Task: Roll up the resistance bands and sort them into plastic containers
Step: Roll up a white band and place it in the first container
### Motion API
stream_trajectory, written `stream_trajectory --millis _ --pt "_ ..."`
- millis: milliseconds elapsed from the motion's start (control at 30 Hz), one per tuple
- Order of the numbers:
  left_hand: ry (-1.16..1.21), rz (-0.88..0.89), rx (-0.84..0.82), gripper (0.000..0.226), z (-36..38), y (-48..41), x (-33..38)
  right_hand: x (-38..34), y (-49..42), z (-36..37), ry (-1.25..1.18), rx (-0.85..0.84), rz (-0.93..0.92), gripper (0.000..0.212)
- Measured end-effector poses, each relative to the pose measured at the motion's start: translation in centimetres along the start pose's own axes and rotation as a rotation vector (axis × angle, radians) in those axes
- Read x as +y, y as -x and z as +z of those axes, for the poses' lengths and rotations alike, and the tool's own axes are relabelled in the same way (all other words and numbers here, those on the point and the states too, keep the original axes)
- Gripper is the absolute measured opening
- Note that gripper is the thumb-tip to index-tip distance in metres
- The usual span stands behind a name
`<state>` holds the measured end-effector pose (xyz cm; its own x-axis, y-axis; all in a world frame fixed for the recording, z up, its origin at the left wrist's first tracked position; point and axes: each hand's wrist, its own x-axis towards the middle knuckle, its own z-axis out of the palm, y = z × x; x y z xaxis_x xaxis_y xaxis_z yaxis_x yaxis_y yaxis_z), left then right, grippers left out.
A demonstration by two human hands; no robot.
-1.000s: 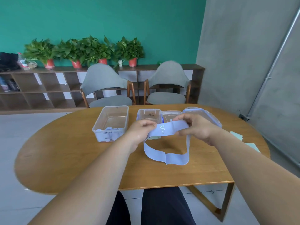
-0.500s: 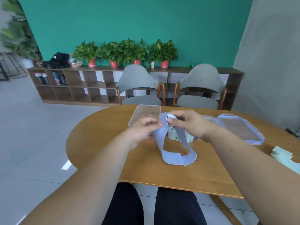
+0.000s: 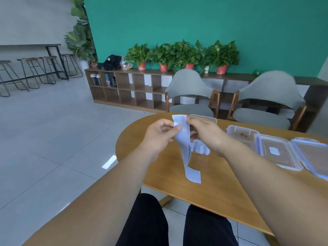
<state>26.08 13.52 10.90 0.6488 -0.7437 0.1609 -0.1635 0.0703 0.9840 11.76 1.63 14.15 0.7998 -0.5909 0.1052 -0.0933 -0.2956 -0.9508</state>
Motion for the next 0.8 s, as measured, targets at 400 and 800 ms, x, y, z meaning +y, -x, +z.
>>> stream_trajectory --millis 400,800 --pt "0.103 -0.028 0.042 0.036 -7.0 0.7 -0.5 -1.7 -3.7 6.8 -0.297 0.196 -0.098 0.015" --pt "0.209 -0.152 0.043 0.023 -8.8 -1.9 -3.1 1.0 -10.8 9.8 -0.195 0.232 0.113 0.009"
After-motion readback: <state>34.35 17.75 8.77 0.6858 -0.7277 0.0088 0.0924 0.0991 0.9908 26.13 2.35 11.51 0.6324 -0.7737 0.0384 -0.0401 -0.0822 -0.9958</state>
